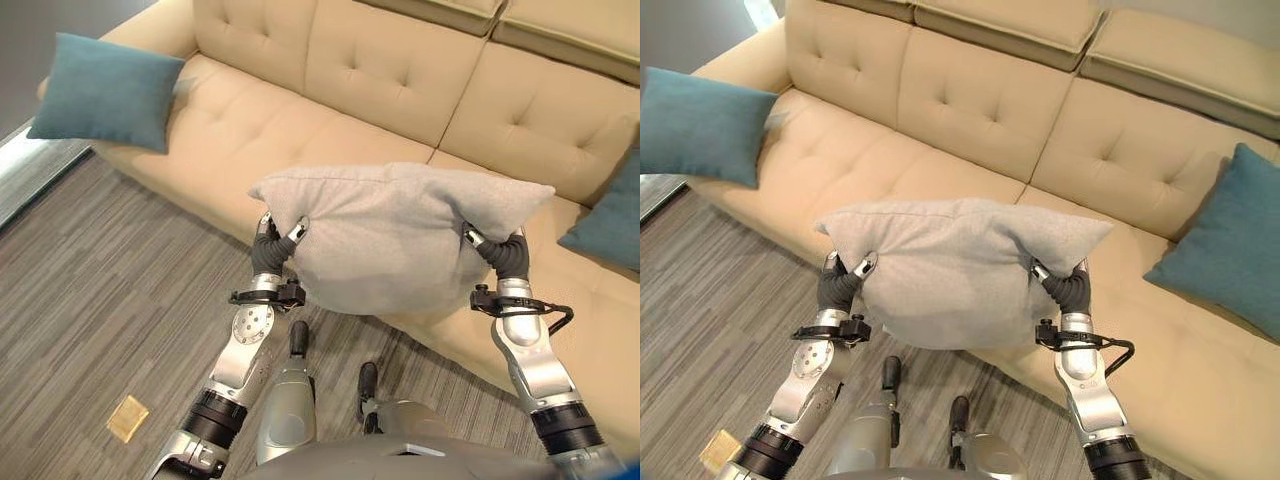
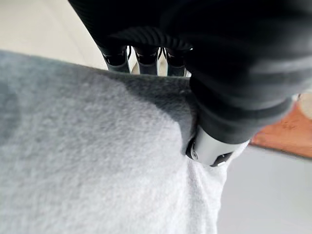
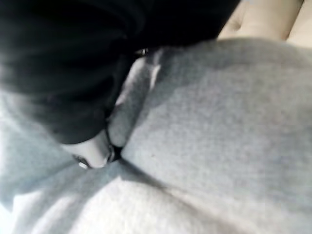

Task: Pick up all the scattered cushions and arrange them neatly on the sofa.

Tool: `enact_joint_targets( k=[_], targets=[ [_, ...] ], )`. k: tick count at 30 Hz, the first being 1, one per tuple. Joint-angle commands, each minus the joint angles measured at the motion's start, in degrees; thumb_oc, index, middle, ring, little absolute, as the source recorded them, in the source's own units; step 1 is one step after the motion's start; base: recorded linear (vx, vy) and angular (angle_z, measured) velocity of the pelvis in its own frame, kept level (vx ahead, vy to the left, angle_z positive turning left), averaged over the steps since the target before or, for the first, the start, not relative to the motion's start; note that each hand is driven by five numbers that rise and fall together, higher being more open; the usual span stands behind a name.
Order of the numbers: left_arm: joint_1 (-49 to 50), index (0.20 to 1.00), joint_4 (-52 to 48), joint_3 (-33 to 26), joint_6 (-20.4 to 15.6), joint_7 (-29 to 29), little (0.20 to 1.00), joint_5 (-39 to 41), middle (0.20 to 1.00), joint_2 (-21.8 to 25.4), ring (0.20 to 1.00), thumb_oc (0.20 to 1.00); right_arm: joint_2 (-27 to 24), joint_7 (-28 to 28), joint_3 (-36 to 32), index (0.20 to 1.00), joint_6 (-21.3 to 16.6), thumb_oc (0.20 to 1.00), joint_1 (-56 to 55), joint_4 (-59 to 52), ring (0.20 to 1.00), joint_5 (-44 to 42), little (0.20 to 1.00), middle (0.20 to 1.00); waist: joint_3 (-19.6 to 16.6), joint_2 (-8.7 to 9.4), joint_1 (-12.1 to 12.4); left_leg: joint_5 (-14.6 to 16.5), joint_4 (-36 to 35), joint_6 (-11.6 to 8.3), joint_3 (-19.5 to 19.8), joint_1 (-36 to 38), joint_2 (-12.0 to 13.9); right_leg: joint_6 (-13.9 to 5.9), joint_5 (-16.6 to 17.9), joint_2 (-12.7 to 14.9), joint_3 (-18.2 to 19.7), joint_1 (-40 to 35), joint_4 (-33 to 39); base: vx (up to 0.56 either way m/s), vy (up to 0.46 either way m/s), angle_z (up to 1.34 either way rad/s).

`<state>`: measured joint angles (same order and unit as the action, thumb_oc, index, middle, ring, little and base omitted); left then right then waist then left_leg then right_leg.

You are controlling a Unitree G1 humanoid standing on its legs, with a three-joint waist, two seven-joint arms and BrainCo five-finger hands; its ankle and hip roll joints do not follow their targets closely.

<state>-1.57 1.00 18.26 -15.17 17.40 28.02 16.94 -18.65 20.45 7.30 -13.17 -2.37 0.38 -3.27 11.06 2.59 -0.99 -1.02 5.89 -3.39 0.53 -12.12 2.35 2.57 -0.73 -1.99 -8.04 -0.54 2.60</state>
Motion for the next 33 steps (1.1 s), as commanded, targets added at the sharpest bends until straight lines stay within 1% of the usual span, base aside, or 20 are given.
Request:
enact_joint_targets(
  k=[1,2,5,7,9,10,11,13,15,16,18,19,20,21,22,23,24,27,29,33],
  targets=[
    [-0.3,0.200,-7.5,0.8,-4.1,-3.5,0.200,-1.5,0.200,1.7,0.200,0.200,1.5,-1.5,1.2,0.200,-5.1,0.200,3.0,-7.5,0.200,-1.2,0.200,0.200,-6.5,0.02,2.2,5.6,0.3,2.16,-1.5,5.4,-2.4,-8.68,-4.4,7.6,0.2,-0.3,-8.2,0.22,0.418,-0.75],
    [0.4,0.200,-8.5,-0.1,-3.9,-3.6,0.200,-1.5,0.200,2.9,0.200,0.200,2.8,-2.7,1.8,0.200,-4.8,0.200,3.5,-7.8,0.200,-1.7,0.200,0.200,-5.8,-0.62,2.2,7.2,0.0,4.49,-2.9,7.9,-2.8,-10.72,-3.1,9.0,1.2,4.4,-18.7,0.14,0.326,-0.68],
    [0.5,0.200,-8.8,-0.2,-4.2,-3.3,0.200,-1.9,0.200,2.9,0.200,0.200,3.5,-3.1,2.5,0.200,-4.9,0.200,3.7,-7.9,0.200,-1.5,0.200,0.200,-5.1,-1.50,2.1,8.3,-1.2,5.86,-4.5,10.5,-3.0,-12.38,-0.6,10.3,-0.5,9.1,-25.0,0.12,0.197,-0.55],
    [0.7,0.200,-8.9,-0.5,-4.4,-3.3,0.200,-1.9,0.200,2.7,0.200,0.200,3.4,-3.3,2.9,0.200,-4.8,0.200,4.0,-7.7,0.200,-1.4,0.200,0.200,-5.2,-1.88,1.8,8.6,-3.5,5.89,-5.3,12.8,-3.3,-11.85,0.0,10.4,-3.3,11.2,-20.2,0.18,0.051,-0.28],
    [0.6,0.200,-8.7,-0.8,-4.3,-3.2,0.200,-2.0,0.200,2.7,0.200,0.200,3.2,-3.2,3.1,0.200,-4.7,0.200,4.7,-7.4,0.200,-1.6,0.200,0.200,-5.1,-1.79,1.9,9.1,-4.3,5.73,-5.9,14.0,-3.5,-11.67,2.1,11.4,-7.2,12.5,-14.5,0.17,-0.056,-0.74],
    [0.4,0.200,-8.6,-1.8,-4.3,-3.4,0.200,-2.1,0.200,2.7,0.200,0.200,3.4,-3.3,3.3,0.200,-4.6,0.200,5.3,-7.3,0.200,-1.7,0.200,0.200,-4.9,-1.34,2.5,9.7,-4.5,5.05,-6.7,14.9,-3.8,-11.98,3.1,12.5,-12.3,11.9,-8.4,0.18,-0.108,-0.64],
    [1.0,0.200,-8.6,-1.8,-4.6,-4.1,0.200,-2.4,0.200,2.4,0.200,0.200,3.3,-3.5,3.2,0.200,-4.9,0.200,4.9,-7.4,0.200,-1.2,0.200,0.200,-4.9,-1.19,2.5,9.9,-4.5,4.78,-6.9,15.4,-3.7,-12.41,4.1,12.8,-13.0,11.0,-7.1,0.19,-0.121,-0.47],
    [1.3,0.200,-8.8,-1.7,-5.1,-4.5,0.200,-1.8,0.200,1.5,0.200,0.200,3.2,-3.1,2.3,0.200,-5.0,0.200,4.4,-7.7,0.200,-0.5,0.200,0.200,-5.9,-0.67,1.9,10.0,-5.4,4.27,-6.6,16.2,-4.0,-12.00,5.2,10.9,-10.3,9.7,-4.5,0.19,-0.132,-0.13],
    [1.3,0.200,-8.8,-1.0,-5.0,-5.0,0.200,-1.9,0.200,1.0,0.200,0.200,3.0,-2.7,1.8,0.200,-5.3,0.200,4.3,-8.0,0.200,-0.6,0.200,0.200,-6.7,-0.92,1.8,10.7,-5.6,3.45,-6.8,16.8,-3.3,-11.56,5.3,10.0,-11.1,7.5,-1.9,0.22,-0.159,0.61],
    [1.0,0.200,-8.6,-0.7,-5.0,-5.3,0.200,-1.6,0.200,0.7,0.200,0.200,2.6,-2.6,1.1,0.200,-5.4,0.200,3.7,-8.4,0.200,-0.4,0.200,0.200,-7.5,-0.89,1.3,10.8,-4.2,2.27,-6.2,16.3,-2.6,-10.89,4.7,9.0,-10.6,5.8,-0.1,0.20,-0.173,0.51],
    [-0.1,0.200,-8.5,-0.2,-4.9,-5.0,0.200,-1.3,0.200,0.6,0.200,0.200,1.9,-2.0,0.6,0.200,-5.6,0.200,3.5,-8.5,0.200,-1.0,0.200,0.200,-7.0,-0.55,0.8,10.7,2.2,0.53,-6.0,13.7,-1.8,-10.01,4.2,8.8,-10.5,4.2,0.9,0.10,-0.165,0.29],
    [-0.6,0.200,-8.5,-0.2,-4.9,-4.8,0.200,-1.2,0.200,0.4,0.200,0.200,1.1,-2.0,0.5,0.200,-5.7,0.200,3.6,-9.0,0.200,-1.3,0.200,0.200,-6.1,-0.42,1.1,10.2,9.7,-0.49,-4.2,9.8,-1.7,-8.88,3.4,8.3,-10.1,3.2,1.6,0.02,-0.121,0.11],
    [-0.8,0.200,-8.9,-0.4,-5.1,-4.6,0.200,-0.8,0.200,0.1,0.200,0.200,0.4,-1.9,0.5,0.200,-5.7,0.200,3.6,-8.8,0.200,-1.6,0.200,0.200,-5.3,-0.20,1.4,10.1,12.2,-0.78,-1.3,6.7,-2.4,-8.21,2.5,8.1,-9.3,2.6,1.9,0.01,-0.066,0.05],
    [-0.9,0.200,-9.0,-0.4,-5.1,-4.6,0.200,-0.7,0.200,0.0,0.200,0.200,0.2,-1.8,0.3,0.200,-5.8,0.200,3.6,-8.9,0.200,-1.6,0.200,0.200,-5.2,0.00,1.4,11.1,11.6,-0.60,-0.9,5.6,-2.2,-8.29,2.2,8.3,-9.4,2.3,2.0,0.06,0.009,-0.17],
    [-1.1,0.200,-8.9,-0.3,-4.9,-4.4,0.200,-1.0,0.200,0.1,0.200,0.200,-0.1,-1.7,0.2,0.200,-5.8,0.200,3.6,-8.7,0.200,-1.6,0.200,0.200,-5.1,0.23,1.5,10.7,8.6,-0.41,-0.6,4.7,-1.3,-8.50,2.0,8.3,-8.8,1.9,2.0,0.08,0.034,-0.23],
    [-1.4,0.200,-8.8,-0.3,-4.7,-4.2,0.200,-1.2,0.200,0.2,0.200,0.200,-0.2,-1.6,0.3,0.200,-5.8,0.200,3.9,-8.5,0.200,-1.6,0.200,0.200,-5.0,0.37,1.7,9.5,6.9,-0.50,-0.1,4.3,-1.2,-8.63,2.0,8.3,-8.5,1.8,2.1,0.10,0.082,-0.50],
    [-2.1,0.200,-8.7,-0.1,-4.5,-3.8,0.200,-1.4,0.200,0.3,0.200,0.200,-0.4,-1.3,0.4,0.200,-5.6,0.200,4.1,-8.0,0.200,-1.6,0.200,0.200,-4.6,0.28,2.2,6.9,3.6,-0.93,1.7,3.0,-0.8,-8.69,1.7,7.6,-7.6,1.2,2.1,0.10,0.122,-0.29],
    [-1.0,0.200,-9.5,0.0,-4.3,-4.4,0.200,-1.0,0.200,0.6,0.200,0.200,0.1,-1.8,0.4,0.200,-5.3,0.200,2.9,-7.7,0.200,-1.6,0.200,0.200,-5.3,-0.77,2.5,5.2,-1.2,-0.52,3.1,5.6,-0.3,-8.82,0.9,7.2,-6.3,0.2,1.7,0.15,0.206,-0.61],
    [-0.2,0.200,-9.4,-0.1,-4.0,-4.7,0.200,-1.2,0.200,1.4,0.200,0.200,0.7,-2.6,0.5,0.200,-4.8,0.200,2.6,-7.8,0.200,-1.5,0.200,0.200,-6.2,-0.66,2.7,5.4,-3.5,0.25,1.5,8.5,-0.5,-9.38,0.9,8.1,-5.7,-0.3,1.0,0.18,0.323,-0.29],
    [1.2,0.200,-10.0,-2.2,-3.9,-4.1,0.200,-2.8,0.200,3.3,0.200,0.200,2.1,-3.7,0.9,0.200,-3.8,0.200,2.8,-8.2,0.200,0.0,0.200,0.200,-6.7,-0.23,3.7,7.6,-3.4,2.46,-2.0,10.9,-2.1,-11.58,1.2,10.8,-4.0,0.8,-2.5,0.12,0.259,-0.24]
  ],
)
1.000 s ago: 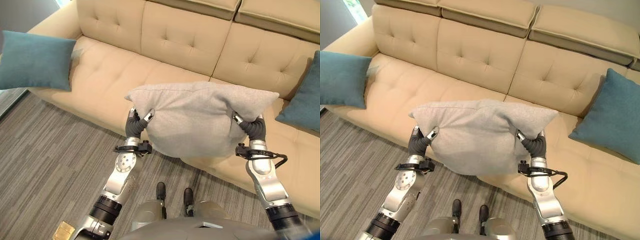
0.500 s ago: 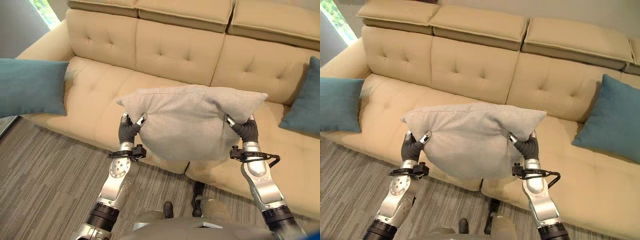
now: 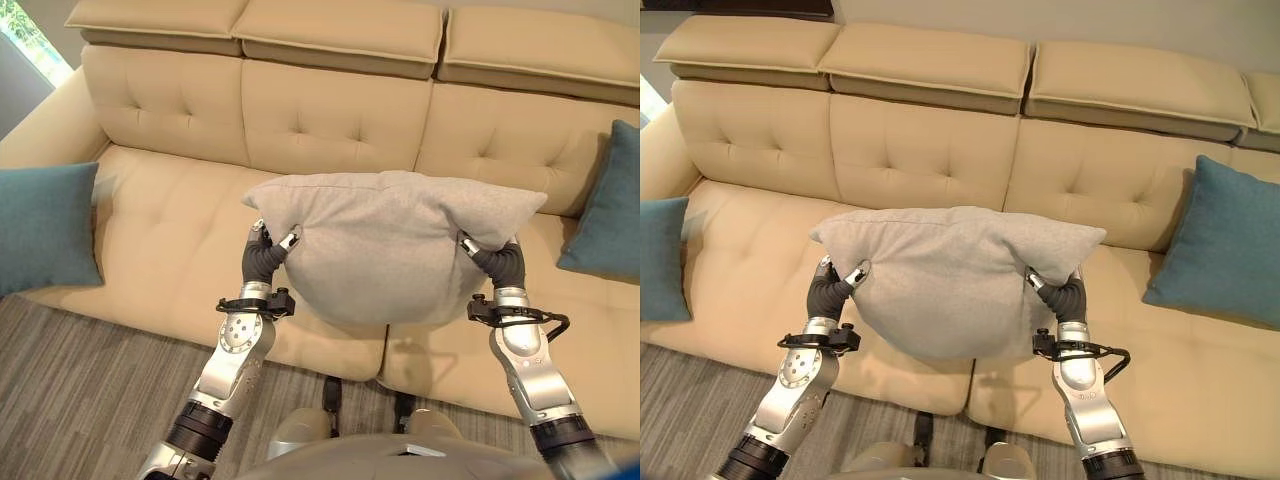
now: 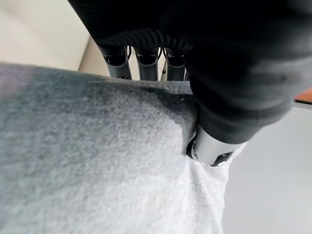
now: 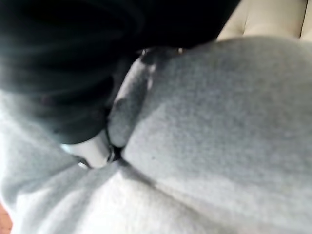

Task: Pick up all the scattered cushions and arrange them neatly on the sofa.

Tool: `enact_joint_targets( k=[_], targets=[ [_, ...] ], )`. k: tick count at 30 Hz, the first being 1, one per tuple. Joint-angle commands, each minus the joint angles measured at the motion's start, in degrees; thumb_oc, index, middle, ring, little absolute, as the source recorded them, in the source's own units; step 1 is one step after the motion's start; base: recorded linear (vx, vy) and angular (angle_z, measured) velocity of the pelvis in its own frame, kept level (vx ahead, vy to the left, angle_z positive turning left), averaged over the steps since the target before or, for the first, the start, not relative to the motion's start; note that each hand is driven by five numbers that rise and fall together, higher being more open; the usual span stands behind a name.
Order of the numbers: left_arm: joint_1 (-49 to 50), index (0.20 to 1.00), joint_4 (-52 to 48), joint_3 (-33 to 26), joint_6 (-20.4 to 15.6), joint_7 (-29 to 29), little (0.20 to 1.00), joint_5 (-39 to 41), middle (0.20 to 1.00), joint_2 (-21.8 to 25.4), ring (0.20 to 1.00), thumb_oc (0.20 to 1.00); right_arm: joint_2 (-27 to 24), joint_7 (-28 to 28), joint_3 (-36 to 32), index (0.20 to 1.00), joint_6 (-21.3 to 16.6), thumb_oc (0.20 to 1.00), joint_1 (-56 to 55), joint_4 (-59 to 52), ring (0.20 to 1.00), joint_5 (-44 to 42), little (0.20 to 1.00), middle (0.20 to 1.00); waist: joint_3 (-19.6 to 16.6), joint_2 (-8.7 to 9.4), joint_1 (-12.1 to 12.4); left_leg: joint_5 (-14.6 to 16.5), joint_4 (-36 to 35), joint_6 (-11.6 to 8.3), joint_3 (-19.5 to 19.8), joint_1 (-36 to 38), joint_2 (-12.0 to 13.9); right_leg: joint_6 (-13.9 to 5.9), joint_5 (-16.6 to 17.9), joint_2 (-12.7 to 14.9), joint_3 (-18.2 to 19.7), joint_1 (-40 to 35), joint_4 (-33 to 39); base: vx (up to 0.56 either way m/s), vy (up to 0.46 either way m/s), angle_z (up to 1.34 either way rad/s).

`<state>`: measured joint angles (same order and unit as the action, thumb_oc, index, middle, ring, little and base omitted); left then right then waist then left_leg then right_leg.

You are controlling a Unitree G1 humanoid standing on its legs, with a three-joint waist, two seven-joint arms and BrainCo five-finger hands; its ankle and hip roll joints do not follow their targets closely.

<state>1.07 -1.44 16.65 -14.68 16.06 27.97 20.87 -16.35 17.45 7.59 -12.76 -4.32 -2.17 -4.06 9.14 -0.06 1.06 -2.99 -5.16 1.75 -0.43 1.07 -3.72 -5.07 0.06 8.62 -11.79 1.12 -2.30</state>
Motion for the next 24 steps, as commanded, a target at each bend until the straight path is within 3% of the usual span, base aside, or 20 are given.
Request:
enact_joint_targets(
  k=[1,7,15,18,24],
  targets=[
    [-1.6,0.200,-7.5,-0.8,-4.5,-2.6,0.200,-3.0,0.200,-0.6,0.200,0.200,-0.2,-0.6,0.6,0.200,-4.2,0.200,4.9,-5.6,0.200,0.9,0.200,0.200,-4.8,2.45,1.8,9.5,7.3,-2.60,-1.3,-2.1,3.9,-4.06,0.6,0.3,-0.2,-0.7,2.4,0.06,0.064,-0.16],
    [-7.5,0.200,-4.1,-0.4,-4.4,0.6,0.200,-6.8,0.200,-0.8,0.200,0.200,-1.4,1.6,1.4,0.200,-3.8,0.200,10.7,-4.2,0.200,3.4,0.200,0.200,-5.2,2.24,2.0,8.1,4.0,-2.60,-2.4,-2.0,4.0,-4.44,2.0,0.5,-0.6,0.3,4.6,0.05,0.013,-0.09],
    [-29.0,0.200,8.7,5.1,-5.0,5.9,0.200,-6.2,0.200,-3.1,0.200,0.200,-3.8,8.1,6.2,0.200,-2.2,0.200,30.5,4.2,0.200,5.4,0.200,0.200,-4.4,1.28,1.0,3.6,0.2,-4.36,-1.2,-8.7,5.5,-4.24,3.6,-0.6,-1.1,7.5,7.3,-0.03,-0.038,0.05],
    [-47.6,0.200,20.9,9.6,-5.6,9.0,0.200,-4.6,0.200,-1.3,0.200,0.200,-6.7,12.4,9.6,0.200,-1.1,0.200,45.9,12.7,0.200,4.7,0.200,0.200,-3.3,0.80,-0.3,0.9,0.2,-5.94,-0.3,-16.6,5.8,-4.21,5.2,-1.0,-1.1,14.9,7.3,-0.12,-0.069,0.20],
    [-68.6,0.200,36.1,14.7,-7.1,10.8,0.200,-0.9,0.200,2.3,0.200,0.200,-9.3,16.5,14.9,0.200,-1.4,0.200,65.5,26.7,0.200,1.5,0.200,0.200,-3.2,-0.16,-1.2,-1.6,0.2,-7.35,0.3,-25.3,6.3,-4.40,6.7,-1.3,-0.6,23.4,7.3,-0.04,-0.034,0.01]
  ],
)
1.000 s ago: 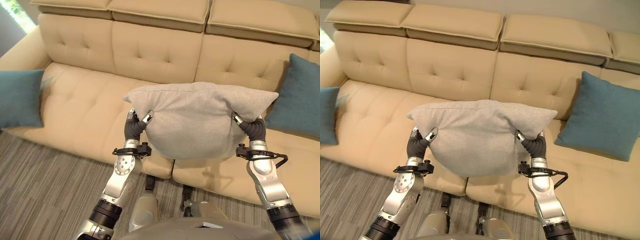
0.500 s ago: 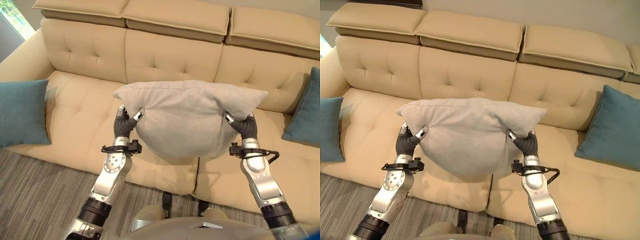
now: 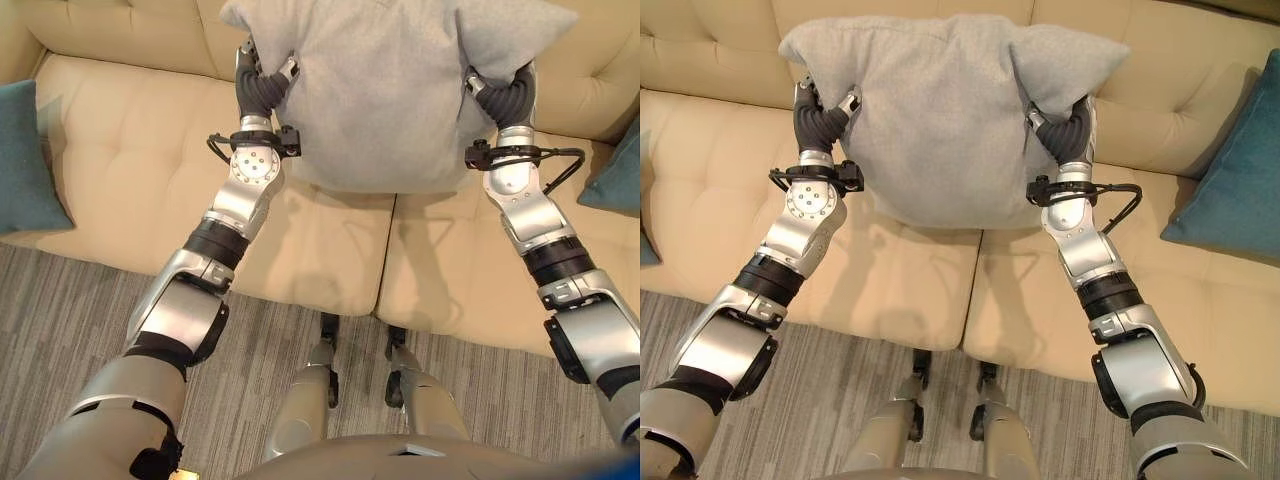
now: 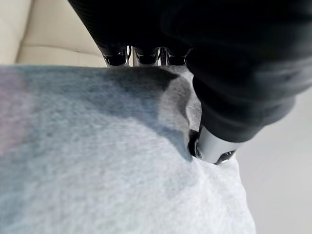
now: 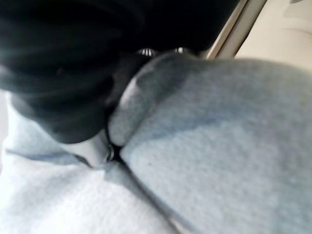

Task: Pick up all the scattered cushions and arrange them neatly on the sofa.

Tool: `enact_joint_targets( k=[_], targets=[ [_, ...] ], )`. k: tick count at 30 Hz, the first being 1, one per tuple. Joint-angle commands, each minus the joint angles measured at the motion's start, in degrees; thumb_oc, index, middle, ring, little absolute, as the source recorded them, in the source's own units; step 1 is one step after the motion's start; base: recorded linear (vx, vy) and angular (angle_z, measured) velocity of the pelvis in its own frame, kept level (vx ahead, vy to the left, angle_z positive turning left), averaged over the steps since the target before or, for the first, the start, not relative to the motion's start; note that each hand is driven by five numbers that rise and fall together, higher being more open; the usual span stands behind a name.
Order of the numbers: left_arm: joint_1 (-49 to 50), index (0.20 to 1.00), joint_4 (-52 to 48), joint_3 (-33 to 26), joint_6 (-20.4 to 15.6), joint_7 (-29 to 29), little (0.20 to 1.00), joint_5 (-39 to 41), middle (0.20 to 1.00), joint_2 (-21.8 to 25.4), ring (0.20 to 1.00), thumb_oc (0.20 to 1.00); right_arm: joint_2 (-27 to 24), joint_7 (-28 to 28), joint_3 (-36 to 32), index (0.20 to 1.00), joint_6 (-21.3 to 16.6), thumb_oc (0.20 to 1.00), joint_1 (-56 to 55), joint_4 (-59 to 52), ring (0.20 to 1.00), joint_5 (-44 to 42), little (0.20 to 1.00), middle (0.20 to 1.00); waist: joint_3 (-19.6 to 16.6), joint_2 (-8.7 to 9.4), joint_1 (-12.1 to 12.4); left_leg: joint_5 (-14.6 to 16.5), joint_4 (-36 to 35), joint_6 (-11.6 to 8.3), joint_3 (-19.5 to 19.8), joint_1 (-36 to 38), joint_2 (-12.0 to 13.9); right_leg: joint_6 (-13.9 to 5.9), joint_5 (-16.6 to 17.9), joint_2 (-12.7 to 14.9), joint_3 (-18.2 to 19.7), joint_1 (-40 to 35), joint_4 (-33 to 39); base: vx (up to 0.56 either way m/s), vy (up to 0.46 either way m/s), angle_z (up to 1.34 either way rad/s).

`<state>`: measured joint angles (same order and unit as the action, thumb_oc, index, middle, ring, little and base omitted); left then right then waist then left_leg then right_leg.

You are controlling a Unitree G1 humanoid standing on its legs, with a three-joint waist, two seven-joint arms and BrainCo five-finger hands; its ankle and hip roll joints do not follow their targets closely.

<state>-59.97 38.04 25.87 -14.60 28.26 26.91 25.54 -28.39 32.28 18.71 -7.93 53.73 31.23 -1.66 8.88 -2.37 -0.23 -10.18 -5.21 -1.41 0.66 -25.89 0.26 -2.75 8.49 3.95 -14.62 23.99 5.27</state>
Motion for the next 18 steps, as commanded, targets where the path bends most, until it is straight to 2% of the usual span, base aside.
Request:
enact_joint_targets(
  k=[1,10,16,17,18],
  targets=[
    [-8.9,0.200,-2.1,6.0,-7.2,-1.5,0.200,0.3,0.200,-2.1,0.200,0.200,3.0,1.9,4.3,0.200,-6.3,0.200,8.6,-5.7,0.200,-1.2,0.200,0.200,-2.8,2.00,0.1,5.3,0.2,-4.27,-0.7,1.0,2.3,-6.76,-1.5,3.4,2.4,1.2,-0.3,-0.04,-0.014,-0.18],
    [-15.6,0.200,4.8,9.2,-7.5,-3.0,0.200,1.6,0.200,-1.8,0.200,0.200,3.9,2.1,7.6,0.200,-8.0,0.200,14.9,0.9,0.200,-3.6,0.200,0.200,-2.7,0.66,-0.9,3.9,0.2,-4.97,-0.9,-4.5,2.5,-7.10,-0.4,3.6,3.4,7.6,-0.3,-0.01,-0.009,-0.10],
    [-15.8,0.200,7.1,9.3,-7.3,-3.9,0.200,2.5,0.200,-0.4,0.200,0.200,3.7,1.8,8.2,0.200,-8.7,0.200,15.6,3.2,0.200,-4.9,0.200,0.200,-2.4,-0.32,-1.2,3.2,0.2,-5.20,-0.9,-6.9,2.3,-7.26,0.1,3.8,3.9,10.3,-0.3,-0.01,-0.002,-0.04],
    [-15.8,0.357,8.5,9.4,-6.9,-4.4,0.357,2.2,0.357,-0.4,0.357,0.357,3.3,1.6,8.7,0.200,-8.5,0.200,15.8,4.6,0.200,-4.6,0.200,0.200,-2.5,-0.52,-1.3,3.1,0.2,-5.23,-1.0,-7.5,2.3,-7.23,0.3,3.8,4.1,11.1,-0.3,-0.01,-0.006,-0.06],
    [-16.1,0.620,9.7,9.7,-6.7,-4.7,0.620,2.1,0.620,-0.3,0.620,0.620,3.1,1.3,9.2,0.200,-8.3,0.200,16.1,5.7,0.200,-4.5,0.200,0.200,-2.5,-0.54,-1.4,3.1,0.2,-5.21,-1.1,-7.6,2.3,-7.21,0.3,3.8,4.2,11.3,-0.3,-0.02,-0.008,-0.05]
  ],
)
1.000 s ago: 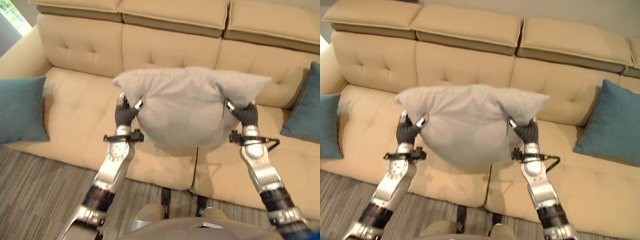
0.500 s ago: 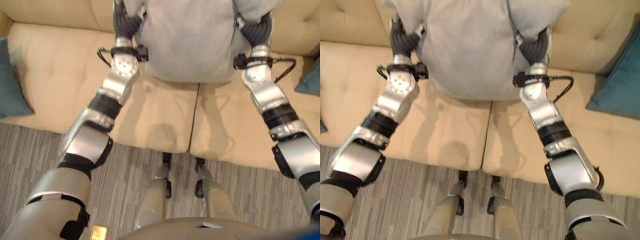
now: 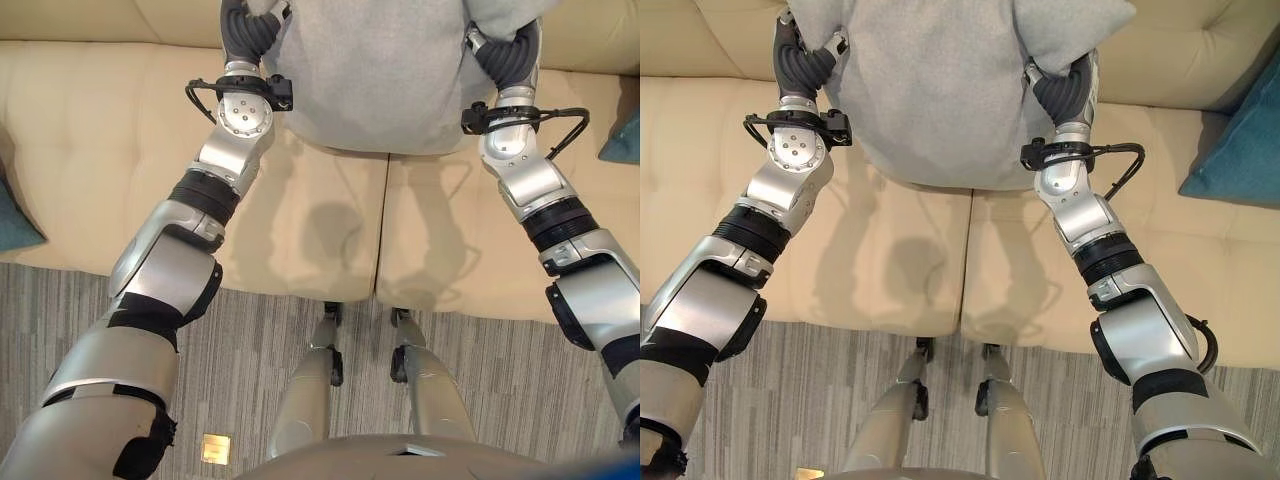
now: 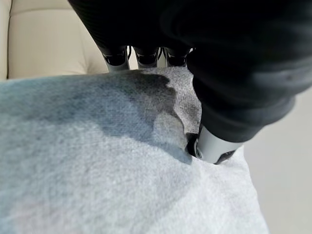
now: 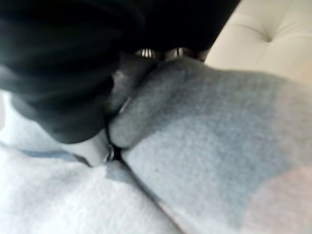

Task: Pick up all the scattered cushions and arrange them neatly on the sofa.

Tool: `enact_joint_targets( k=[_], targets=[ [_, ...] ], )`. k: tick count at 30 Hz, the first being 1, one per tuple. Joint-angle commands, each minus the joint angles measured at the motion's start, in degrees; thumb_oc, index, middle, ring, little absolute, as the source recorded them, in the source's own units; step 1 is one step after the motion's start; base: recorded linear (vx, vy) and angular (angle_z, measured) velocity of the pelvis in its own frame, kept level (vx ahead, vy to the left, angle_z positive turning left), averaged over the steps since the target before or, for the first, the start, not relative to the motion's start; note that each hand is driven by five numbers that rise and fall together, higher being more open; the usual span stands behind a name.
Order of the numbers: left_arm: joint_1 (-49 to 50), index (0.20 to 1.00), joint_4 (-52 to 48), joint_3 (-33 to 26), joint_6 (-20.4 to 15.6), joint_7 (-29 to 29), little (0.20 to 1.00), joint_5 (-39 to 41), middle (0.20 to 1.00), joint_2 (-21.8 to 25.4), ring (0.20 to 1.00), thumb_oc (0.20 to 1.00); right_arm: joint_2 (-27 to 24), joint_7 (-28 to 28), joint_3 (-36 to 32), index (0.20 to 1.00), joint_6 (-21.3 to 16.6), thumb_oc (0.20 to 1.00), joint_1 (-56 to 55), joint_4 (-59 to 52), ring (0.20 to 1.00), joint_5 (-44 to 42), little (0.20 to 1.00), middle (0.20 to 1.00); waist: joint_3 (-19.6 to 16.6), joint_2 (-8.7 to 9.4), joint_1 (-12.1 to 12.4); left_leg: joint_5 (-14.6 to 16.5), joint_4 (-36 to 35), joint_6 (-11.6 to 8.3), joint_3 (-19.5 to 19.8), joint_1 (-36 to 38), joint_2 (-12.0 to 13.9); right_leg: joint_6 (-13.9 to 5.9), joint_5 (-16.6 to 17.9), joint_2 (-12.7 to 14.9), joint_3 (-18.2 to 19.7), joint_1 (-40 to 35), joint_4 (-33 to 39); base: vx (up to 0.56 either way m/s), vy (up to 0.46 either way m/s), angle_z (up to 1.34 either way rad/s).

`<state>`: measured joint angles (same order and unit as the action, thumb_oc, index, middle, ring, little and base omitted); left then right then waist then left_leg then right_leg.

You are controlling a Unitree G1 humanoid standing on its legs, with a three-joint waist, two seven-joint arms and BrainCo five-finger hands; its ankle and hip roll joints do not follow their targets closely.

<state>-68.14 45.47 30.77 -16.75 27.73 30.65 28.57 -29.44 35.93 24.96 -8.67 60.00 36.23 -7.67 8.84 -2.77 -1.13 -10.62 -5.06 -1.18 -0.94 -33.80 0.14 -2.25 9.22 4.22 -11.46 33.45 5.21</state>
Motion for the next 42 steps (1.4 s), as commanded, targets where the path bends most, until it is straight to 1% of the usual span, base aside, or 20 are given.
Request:
enact_joint_targets(
  k=[1,2,3,4,5,7,13,14,18,19,21,26,28,30,32,35,37,38,39,42],
  targets=[
    [-8.8,1.000,4.7,5.6,-3.7,-4.9,1.000,-2.6,1.000,-2.8,1.000,1.000,3.6,-2.7,3.6,0.476,-7.3,0.476,10.5,2.6,0.476,1.6,0.476,0.476,-2.4,-0.15,-0.7,3.3,0.1,-5.48,0.3,0.1,2.3,-7.75,-0.2,3.5,1.1,2.0,-0.2,-0.03,-0.024,-0.03],
    [-10.7,1.000,8.6,6.7,-2.7,-6.2,1.000,-3.0,1.000,-0.8,1.000,1.000,2.0,-3.1,5.3,1.000,-6.6,1.000,12.8,5.9,1.000,1.8,1.000,1.000,-2.6,-0.18,-0.8,3.2,0.1,-5.65,0.2,0.1,2.3,-7.81,0.0,3.5,1.2,2.1,-0.2,-0.03,-0.029,-0.02],
    [-11.2,1.000,9.1,6.5,-2.7,-6.2,1.000,-3.3,1.000,0.3,1.000,1.000,0.9,-3.3,6.0,1.000,-6.2,1.000,13.7,6.9,1.000,2.2,1.000,1.000,-2.5,-0.24,-0.8,3.2,0.1,-5.70,0.2,0.1,2.3,-7.88,0.0,3.5,1.2,2.2,-0.2,-0.05,-0.054,-0.05],
    [-11.1,1.000,10.8,6.3,-1.8,-6.2,1.000,-5.3,1.000,4.3,1.000,1.000,-3.9,-3.3,7.9,1.000,-4.8,1.000,15.3,8.8,1.000,4.2,1.000,1.000,-2.6,-0.26,-0.6,3.2,0.1,-5.76,0.0,0.4,2.3,-7.95,0.0,3.4,1.0,1.9,-0.2,-0.04,-0.048,-0.07],
    [-10.5,1.000,11.4,5.9,-1.4,-6.3,1.000,-5.9,1.000,6.3,1.000,1.000,-6.3,-3.3,8.3,1.000,-4.1,1.000,15.5,9.6,1.000,5.0,1.000,1.000,-2.7,-0.25,-0.4,3.2,0.1,-5.79,0.0,0.5,2.2,-8.00,0.0,3.4,1.0,1.8,-0.2,-0.03,-0.049,-0.06],
    [-8.7,1.000,12.5,4.4,-1.0,-5.9,1.000,-6.0,1.000,8.5,1.000,1.000,-10.1,-3.5,8.9,1.000,-3.0,1.000,15.0,11.1,1.000,5.8,1.000,1.000,-2.9,-0.17,-0.2,3.3,0.1,-5.81,0.0,1.0,2.2,-8.06,-0.1,3.5,0.9,1.2,-0.2,-0.01,-0.036,0.02],
    [-4.0,1.000,15.3,0.2,-0.4,-6.0,1.000,-4.8,1.000,12.5,1.000,1.000,-17.7,-4.3,8.2,1.000,-0.6,1.000,12.6,16.6,1.000,5.1,1.000,1.000,-3.5,0.38,0.1,3.5,0.1,-5.86,0.1,2.4,2.3,-8.01,-0.4,3.3,0.5,-0.4,-0.2,-0.01,-0.040,0.02],
    [0.4,1.000,13.0,-3.0,-0.9,-5.9,1.000,-4.0,1.000,13.2,1.000,1.000,-20.0,-4.8,5.0,1.000,-0.2,1.000,8.3,15.9,1.000,4.5,1.000,1.000,-3.8,0.81,0.2,3.7,0.1,-5.89,0.2,3.5,2.5,-7.92,-0.8,3.2,0.2,-1.5,-0.2,-0.01,-0.070,0.05],
    [11.9,1.000,0.1,-9.0,-2.1,-5.5,1.000,-5.1,1.000,13.1,1.000,1.000,-21.2,-6.1,-1.6,1.000,0.2,1.000,-3.4,8.3,1.000,6.3,1.000,1.000,-4.4,1.57,0.3,4.6,0.1,-5.75,0.4,6.3,2.6,-7.61,-1.6,3.0,-0.1,-4.7,-0.2,0.02,-0.052,0.10],
    [18.6,1.000,-6.6,-11.8,-2.3,-5.7,1.000,-6.4,1.000,11.8,1.000,1.000,-20.7,-7.0,-5.8,1.000,-0.2,1.000,-10.7,2.7,1.000,7.6,1.000,1.000,-4.7,1.90,0.3,5.0,0.1,-5.62,0.3,8.0,2.7,-7.42,-2.1,2.9,-0.3,-6.7,-0.2,0.05,-0.047,0.13],
    [34.7,1.000,-17.6,-17.6,-1.6,-7.2,1.000,-11.0,1.000,7.0,1.000,1.000,-15.6,-10.0,-14.2,1.000,-1.2,1.000,-27.7,-5.3,1.000,10.3,1.000,1.000,-5.1,2.67,0.7,6.1,0.1,-5.34,-0.1,12.6,3.2,-7.15,-3.4,3.1,-0.8,-11.7,-0.2,0.08,-0.029,0.12],
    [58.7,1.000,-26.7,-24.2,1.1,-12.6,1.000,-20.0,1.000,2.1,1.000,1.000,-9.8,-15.7,-20.6,1.000,-0.7,1.000,-47.8,-11.9,1.000,18.3,1.000,1.000,-6.0,3.51,1.6,7.8,0.1,-4.39,-0.9,19.7,3.4,-6.79,-5.5,3.2,-2.2,-19.2,-0.2,0.07,0.007,0.03],
    [61.4,1.000,-26.2,-24.8,1.5,-13.5,1.000,-21.3,1.000,1.6,1.000,1.000,-9.2,-16.5,-20.6,1.000,-0.5,1.000,-50.0,-11.6,1.000,19.7,1.000,1.000,-6.0,3.61,1.9,8.1,0.1,-4.22,-1.1,20.9,3.5,-6.75,-5.8,3.3,-2.4,-20.4,-0.2,0.03,0.027,0.02],
    [71.3,1.000,-14.2,-24.5,4.2,-18.1,1.000,-28.6,1.000,-2.4,1.000,1.000,-3.7,-21.1,-19.1,1.000,-1.2,1.000,-57.8,-5.4,1.000,22.4,1.000,1.000,-6.5,3.82,2.2,9.1,0.1,-3.35,-1.5,26.8,3.4,-6.37,-7.2,3.0,-3.2,-27.1,-0.2,0.04,0.083,0.02],
    [71.9,1.000,-11.0,-24.1,4.4,-18.7,1.000,-29.0,1.000,-3.5,1.000,1.000,-3.0,-21.4,-18.4,1.000,-1.3,1.000,-58.0,-3.4,1.000,22.7,1.000,1.000,-6.5,3.86,2.3,9.3,0.1,-3.21,-1.4,27.5,3.4,-6.30,-7.4,2.9,-3.2,-27.9,-0.2,0.01,0.057,0.10],
    [73.9,1.000,8.5,-25.1,6.5,-20.6,1.000,-27.6,1.000,-10.0,1.000,1.000,1.1,-23.0,-15.7,1.000,-1.0,1.000,-59.5,5.9,1.000,22.0,1.000,1.000,-7.2,4.34,3.1,10.5,0.1,-2.46,-1.1,31.2,2.7,-6.10,-8.1,2.9,-3.6,-31.8,-0.2,0.04,0.070,0.07],
    [73.8,1.000,15.5,-25.9,7.1,-20.5,1.000,-28.2,1.000,-11.4,1.000,1.000,2.7,-23.6,-14.8,1.000,-0.7,1.000,-59.7,10.2,1.000,21.7,1.000,1.000,-7.3,4.67,3.5,11.1,0.1,-2.27,-1.0,32.8,2.5,-6.12,-8.3,3.1,-3.5,-33.2,-0.2,0.04,0.053,0.03],
    [73.7,1.000,15.6,-25.9,7.0,-20.5,1.000,-28.3,1.000,-11.4,1.000,1.000,2.8,-23.5,-14.8,1.000,-0.7,1.000,-59.6,10.2,1.000,21.7,1.000,1.000,-7.2,4.67,3.5,11.1,0.1,-2.27,-1.1,32.9,2.5,-6.13,-8.3,3.1,-3.5,-33.4,-0.2,0.04,0.067,0.03],
    [73.6,1.000,21.2,-27.0,8.0,-20.5,1.000,-29.2,1.000,-12.4,1.000,1.000,4.3,-23.7,-14.4,1.000,-0.6,1.000,-59.9,13.4,1.000,21.2,1.000,1.000,-7.5,5.01,3.9,11.6,0.1,-2.02,-0.8,34.0,2.2,-6.25,-8.3,3.3,-3.5,-34.2,-0.2,0.04,0.069,0.04],
    [73.7,1.000,25.8,-28.5,8.4,-19.8,1.000,-30.0,1.000,-12.9,1.000,1.000,7.0,-23.8,-13.7,1.000,0.0,1.000,-60.0,21.1,1.000,20.3,1.000,1.000,-7.5,5.57,5.1,12.6,0.2,-1.42,-0.5,35.9,1.5,-6.54,-8.3,3.8,-3.4,-35.8,-0.2,0.04,0.097,0.00]
  ],
)
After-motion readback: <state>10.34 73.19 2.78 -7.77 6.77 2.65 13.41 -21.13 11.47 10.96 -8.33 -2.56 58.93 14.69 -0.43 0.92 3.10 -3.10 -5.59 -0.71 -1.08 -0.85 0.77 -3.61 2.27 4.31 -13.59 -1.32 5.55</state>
